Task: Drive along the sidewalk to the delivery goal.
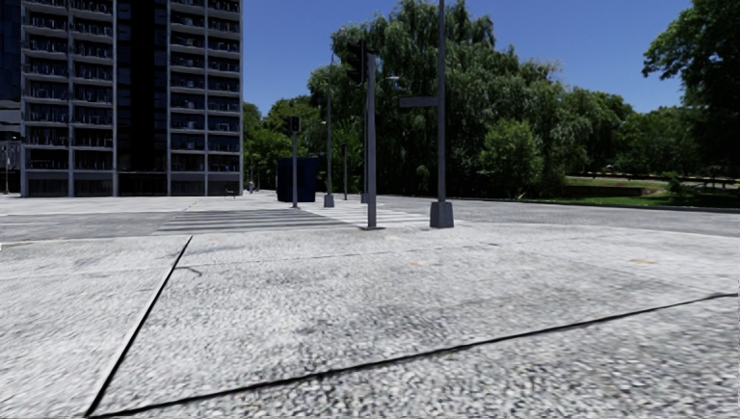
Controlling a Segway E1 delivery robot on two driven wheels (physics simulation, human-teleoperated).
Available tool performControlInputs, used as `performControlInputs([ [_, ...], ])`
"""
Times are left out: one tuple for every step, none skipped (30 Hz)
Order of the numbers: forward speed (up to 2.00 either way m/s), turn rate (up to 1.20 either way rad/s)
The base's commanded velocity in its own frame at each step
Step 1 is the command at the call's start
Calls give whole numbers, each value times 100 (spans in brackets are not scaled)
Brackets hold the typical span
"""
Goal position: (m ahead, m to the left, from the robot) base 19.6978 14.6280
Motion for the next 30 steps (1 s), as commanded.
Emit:
performControlInputs([
  [200,36],
  [200,37],
  [200,37],
  [200,37],
  [200,37],
  [200,37],
  [200,37],
  [200,37],
  [200,37],
  [200,37],
  [200,37],
  [200,37],
  [200,37],
  [200,37],
  [200,37],
  [200,37],
  [200,37],
  [200,37],
  [200,37],
  [200,37],
  [200,37],
  [200,37],
  [200,37],
  [200,37],
  [200,37],
  [200,37],
  [200,37],
  [200,37],
  [200,37],
  [200,37],
])
